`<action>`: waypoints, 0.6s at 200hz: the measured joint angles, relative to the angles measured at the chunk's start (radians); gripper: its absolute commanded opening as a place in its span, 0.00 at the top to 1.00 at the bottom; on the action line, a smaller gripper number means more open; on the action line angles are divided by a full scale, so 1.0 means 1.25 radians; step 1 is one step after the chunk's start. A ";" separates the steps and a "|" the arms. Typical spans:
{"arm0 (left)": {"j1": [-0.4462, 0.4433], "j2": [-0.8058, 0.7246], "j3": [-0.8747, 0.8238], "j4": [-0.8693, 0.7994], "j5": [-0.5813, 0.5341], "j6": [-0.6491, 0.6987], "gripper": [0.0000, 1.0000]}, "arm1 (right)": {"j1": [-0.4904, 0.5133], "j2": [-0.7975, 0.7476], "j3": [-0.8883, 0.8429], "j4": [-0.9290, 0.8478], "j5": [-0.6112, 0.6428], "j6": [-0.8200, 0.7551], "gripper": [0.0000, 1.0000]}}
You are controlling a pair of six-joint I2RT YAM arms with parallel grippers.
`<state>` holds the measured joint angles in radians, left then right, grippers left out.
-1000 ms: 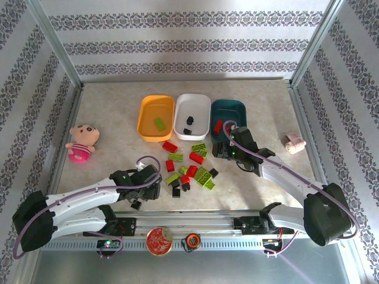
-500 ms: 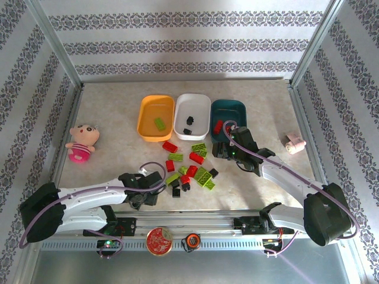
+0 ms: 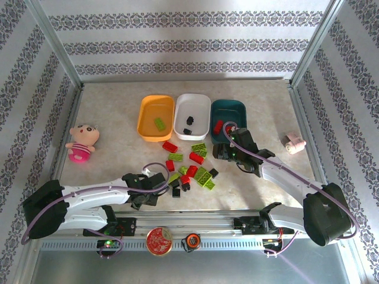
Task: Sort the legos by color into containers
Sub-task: Pick up the lego from the middle-left of the table, then place the lego in the container.
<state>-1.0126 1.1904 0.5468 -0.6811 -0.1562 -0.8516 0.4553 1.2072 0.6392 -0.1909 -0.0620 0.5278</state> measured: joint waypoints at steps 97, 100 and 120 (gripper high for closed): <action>0.241 0.410 0.599 0.194 0.076 0.286 0.80 | -0.016 -0.018 -0.017 0.003 0.001 0.000 0.27; 0.245 0.425 0.615 0.198 0.081 0.291 0.79 | -0.016 -0.018 -0.018 0.003 0.001 0.000 0.27; 0.286 0.542 0.716 0.217 0.108 0.318 0.79 | -0.017 -0.017 -0.022 0.005 0.001 0.000 0.27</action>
<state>-0.6556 1.8679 1.4422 -0.4095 -0.0216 -0.4541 0.4335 1.1854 0.6121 -0.1852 -0.0605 0.5282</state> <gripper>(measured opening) 0.370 0.729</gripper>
